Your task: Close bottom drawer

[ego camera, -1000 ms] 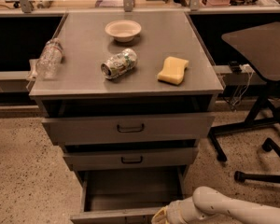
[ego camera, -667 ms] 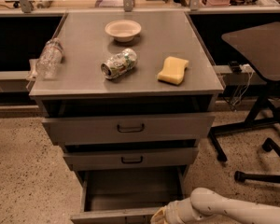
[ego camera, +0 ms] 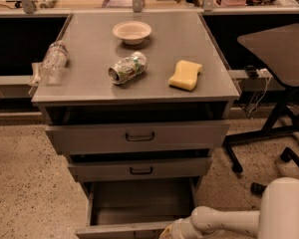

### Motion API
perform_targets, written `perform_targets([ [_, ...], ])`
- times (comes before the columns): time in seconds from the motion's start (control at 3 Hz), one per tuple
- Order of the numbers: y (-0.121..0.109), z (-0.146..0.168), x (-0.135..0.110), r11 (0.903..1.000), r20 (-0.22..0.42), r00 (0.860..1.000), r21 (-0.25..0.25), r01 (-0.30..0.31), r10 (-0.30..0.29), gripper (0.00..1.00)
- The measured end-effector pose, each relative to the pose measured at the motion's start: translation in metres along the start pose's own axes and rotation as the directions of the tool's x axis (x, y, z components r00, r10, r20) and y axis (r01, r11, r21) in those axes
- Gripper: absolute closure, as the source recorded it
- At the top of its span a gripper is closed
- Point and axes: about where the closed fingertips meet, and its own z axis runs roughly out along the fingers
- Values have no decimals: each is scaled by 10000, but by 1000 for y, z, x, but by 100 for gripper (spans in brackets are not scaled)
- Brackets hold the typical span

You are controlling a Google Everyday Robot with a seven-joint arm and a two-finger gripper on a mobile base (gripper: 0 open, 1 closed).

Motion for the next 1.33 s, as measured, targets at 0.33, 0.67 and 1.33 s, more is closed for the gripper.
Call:
perform_targets([
  [0.33,-8,23,15,9999,-184,9998,167,10,-7,100],
  [0.67,-16,41,19,9989,-208,9993,363,-298,306,84],
  [1.33,-39,79,17,9982,-172,9991,469,-375,383,30],
])
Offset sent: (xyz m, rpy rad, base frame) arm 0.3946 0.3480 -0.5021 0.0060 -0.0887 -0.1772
